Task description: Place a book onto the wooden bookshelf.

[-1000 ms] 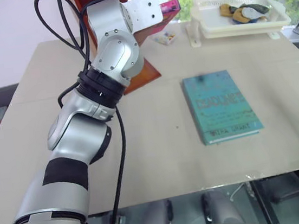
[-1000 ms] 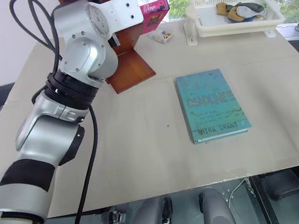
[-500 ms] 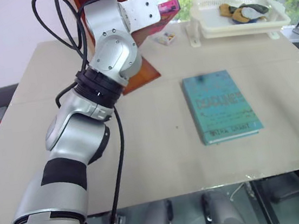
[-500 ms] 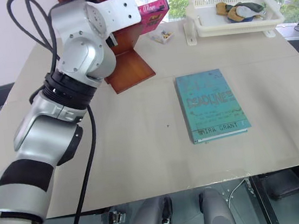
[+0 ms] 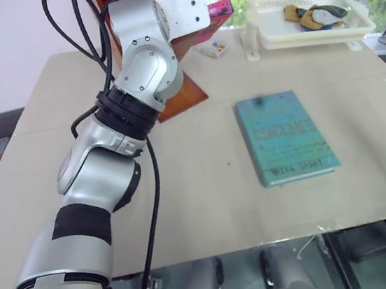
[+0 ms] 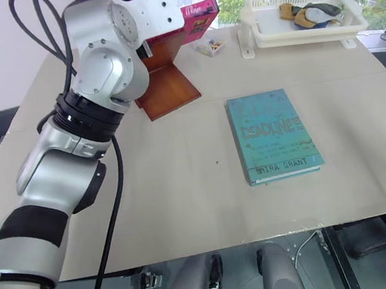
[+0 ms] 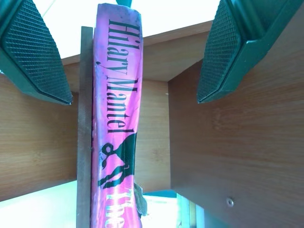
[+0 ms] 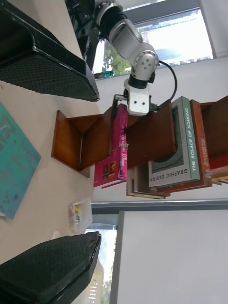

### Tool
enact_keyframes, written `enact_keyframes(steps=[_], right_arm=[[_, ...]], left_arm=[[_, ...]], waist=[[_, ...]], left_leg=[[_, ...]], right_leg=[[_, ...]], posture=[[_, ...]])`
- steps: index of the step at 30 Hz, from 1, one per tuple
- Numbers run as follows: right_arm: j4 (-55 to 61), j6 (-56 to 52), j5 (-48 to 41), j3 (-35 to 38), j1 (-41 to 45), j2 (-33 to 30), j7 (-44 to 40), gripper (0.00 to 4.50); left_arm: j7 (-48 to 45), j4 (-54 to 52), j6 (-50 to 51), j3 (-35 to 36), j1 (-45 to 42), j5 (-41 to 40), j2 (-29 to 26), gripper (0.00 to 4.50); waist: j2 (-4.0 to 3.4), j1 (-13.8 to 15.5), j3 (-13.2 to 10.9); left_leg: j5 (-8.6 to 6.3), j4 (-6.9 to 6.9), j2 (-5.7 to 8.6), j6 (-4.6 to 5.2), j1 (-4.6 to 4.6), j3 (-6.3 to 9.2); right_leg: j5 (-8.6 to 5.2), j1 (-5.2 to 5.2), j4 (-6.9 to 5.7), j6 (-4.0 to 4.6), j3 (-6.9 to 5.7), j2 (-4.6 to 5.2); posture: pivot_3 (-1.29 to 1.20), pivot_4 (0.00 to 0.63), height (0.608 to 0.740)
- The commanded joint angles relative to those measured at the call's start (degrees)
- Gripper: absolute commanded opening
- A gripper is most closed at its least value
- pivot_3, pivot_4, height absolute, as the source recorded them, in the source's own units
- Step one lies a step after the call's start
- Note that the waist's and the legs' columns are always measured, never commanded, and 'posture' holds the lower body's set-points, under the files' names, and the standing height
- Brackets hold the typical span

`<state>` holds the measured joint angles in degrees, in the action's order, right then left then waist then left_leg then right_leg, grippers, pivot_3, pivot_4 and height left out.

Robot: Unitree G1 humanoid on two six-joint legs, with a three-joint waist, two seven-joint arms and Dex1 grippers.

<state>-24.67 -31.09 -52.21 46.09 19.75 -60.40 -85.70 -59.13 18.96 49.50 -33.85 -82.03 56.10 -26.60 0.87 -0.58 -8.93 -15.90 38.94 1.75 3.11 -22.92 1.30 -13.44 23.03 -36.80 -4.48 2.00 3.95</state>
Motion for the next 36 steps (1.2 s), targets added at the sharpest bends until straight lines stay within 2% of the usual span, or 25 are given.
enact_keyframes(steps=[1, 6, 23, 29, 36], right_arm=[[2.02, 0.34, -1.23, 2.44, 0.05, -0.78, 0.02, 4.5], [2.05, 0.31, -1.06, 2.07, -0.22, -0.87, -0.22, 4.5], [3.2, 0.37, -1.25, 2.11, 0.03, -0.46, 0.54, 4.5], [4.96, -0.19, -1.72, 2.21, -1.15, 0.48, 1.25, 4.5], [5.93, -1.26, -2.18, 3.64, -3.56, 0.19, 1.81, 4.5]], left_arm=[[0.55, -2.56, 0.02, 1.82, -2.43, 0.6, 0.49, 4.46], [-1.29, -4.94, -0.14, 2.0, -1.8, 0.44, 0.69, 4.46], [1.22, -2.13, -4.15, 2.36, -1.85, -1.5, 3.14, 4.46], [5.05, -1.01, -6.59, 4.84, -2.36, -5.54, 6.48, 4.46], [6.05, -5.03, -7.85, 11.85, 1.56, -17.68, 11.78, 4.46]], waist=[[0.0, -0.01, 0.0], [0.0, 0.0, 0.0], [0.0, 0.01, 0.0], [0.0, 0.17, 0.0], [-0.01, 0.31, 0.01]], left_leg=[[0.0, 0.0, 0.0, 0.0, 0.0, 0.0], [0.0, 0.0, 0.0, 0.0, -0.01, 0.0], [0.0, 0.0, 0.0, 0.0, -0.02, 0.0], [0.0, 0.03, 0.0, 0.0, -0.01, 0.02], [0.0, 0.03, -0.01, 0.0, -0.04, 0.03]], right_leg=[[0.0, 0.0, 0.0, 0.0, 0.0, 0.0], [0.0, 0.0, 0.02, 0.0, 0.0, 0.0], [0.0, 0.0, 0.02, 0.0, 0.0, 0.0], [0.0, -0.01, 0.0, 0.0, -0.02, 0.02], [0.0, 0.0, 0.02, 0.0, -0.01, 0.07]], posture=[[0.0, 0.15, 0.74], [0.0, 0.15, 0.74], [0.0, 0.15, 0.74], [0.0, 0.15, 0.74], [0.0, 0.15, 0.74]])
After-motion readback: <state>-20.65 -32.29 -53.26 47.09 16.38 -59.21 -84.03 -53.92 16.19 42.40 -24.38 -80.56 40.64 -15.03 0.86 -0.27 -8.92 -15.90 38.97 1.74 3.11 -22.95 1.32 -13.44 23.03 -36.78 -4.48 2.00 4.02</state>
